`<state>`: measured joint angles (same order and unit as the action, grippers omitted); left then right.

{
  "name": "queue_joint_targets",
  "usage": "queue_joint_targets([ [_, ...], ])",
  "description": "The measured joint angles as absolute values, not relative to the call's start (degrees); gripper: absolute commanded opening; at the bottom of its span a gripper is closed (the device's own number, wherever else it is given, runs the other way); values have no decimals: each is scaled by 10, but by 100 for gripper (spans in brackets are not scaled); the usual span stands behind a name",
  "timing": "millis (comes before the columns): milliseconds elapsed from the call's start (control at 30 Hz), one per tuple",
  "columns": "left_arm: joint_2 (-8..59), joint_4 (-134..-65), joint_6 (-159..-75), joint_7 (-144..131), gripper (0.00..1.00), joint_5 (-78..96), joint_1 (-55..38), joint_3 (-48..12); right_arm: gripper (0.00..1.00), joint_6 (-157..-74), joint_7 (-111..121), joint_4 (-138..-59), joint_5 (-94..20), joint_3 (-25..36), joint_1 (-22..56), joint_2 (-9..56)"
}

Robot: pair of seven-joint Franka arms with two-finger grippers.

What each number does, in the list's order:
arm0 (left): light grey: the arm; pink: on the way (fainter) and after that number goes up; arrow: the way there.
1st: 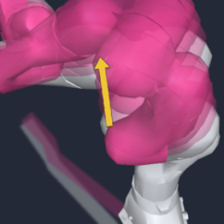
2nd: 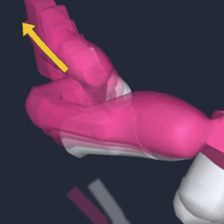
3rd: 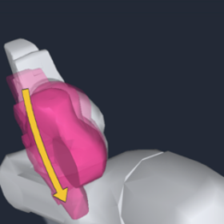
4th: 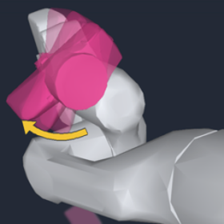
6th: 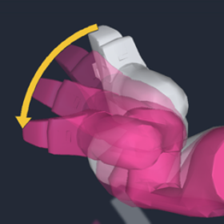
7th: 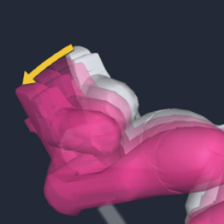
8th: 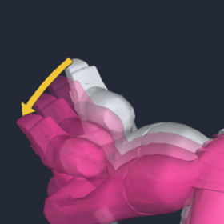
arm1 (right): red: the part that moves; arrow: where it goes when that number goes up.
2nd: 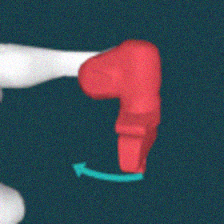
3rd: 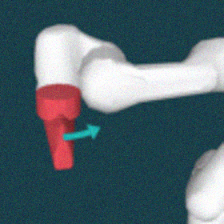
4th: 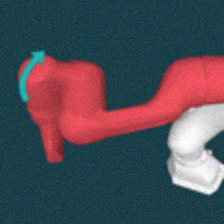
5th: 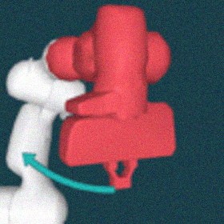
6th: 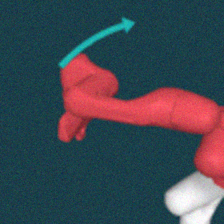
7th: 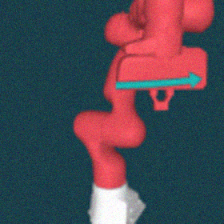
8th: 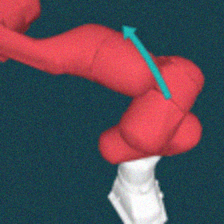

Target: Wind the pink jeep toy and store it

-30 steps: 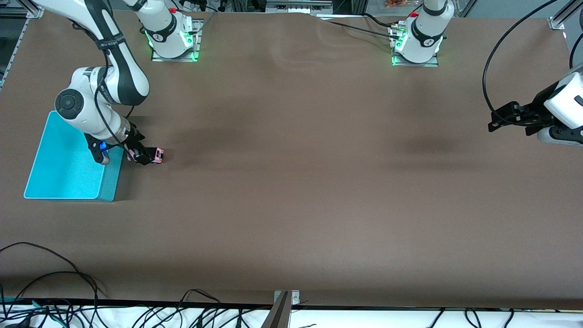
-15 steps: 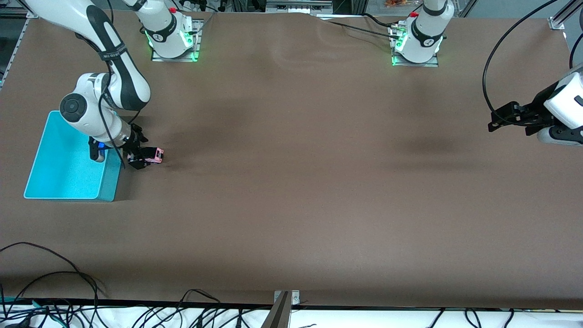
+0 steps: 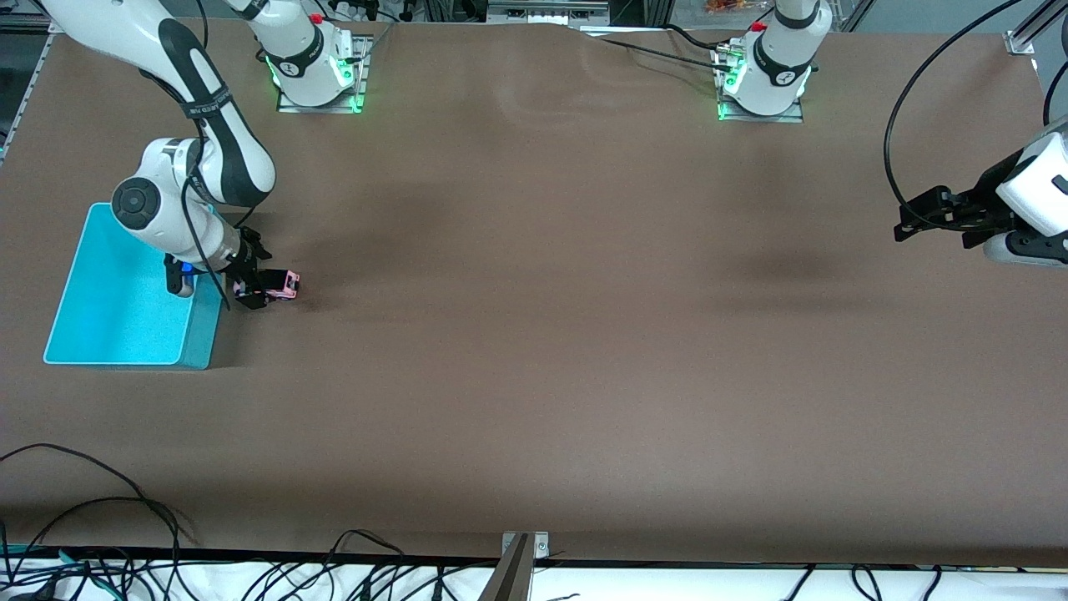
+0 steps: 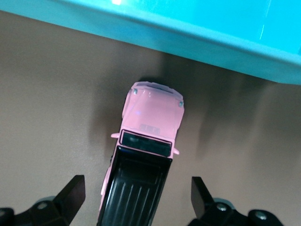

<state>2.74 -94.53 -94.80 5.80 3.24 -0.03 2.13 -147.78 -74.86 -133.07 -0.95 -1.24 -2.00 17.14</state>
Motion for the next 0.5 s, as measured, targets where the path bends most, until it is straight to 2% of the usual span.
queue_joint_targets([
  [33,27,-945,-948,58,100,32,0,21,32,-1478,-749,-1331,-9,-12,-20,172],
  [67,27,-945,-948,58,100,32,0,21,24,-1478,-749,-1331,-8,-12,-20,173],
  [100,27,-945,-948,58,100,32,0,21,20,-1478,-749,-1331,-8,-12,-20,175],
  [167,27,-945,-948,58,100,32,0,21,3,-1478,-749,-1331,-8,-12,-20,176],
  [233,27,-945,-948,58,100,32,0,21,0,-1478,-749,-1331,-8,-11,-20,177],
  [500,27,-945,-948,58,100,32,0,21,0,-1481,-754,-1329,-7,-9,-20,169],
])
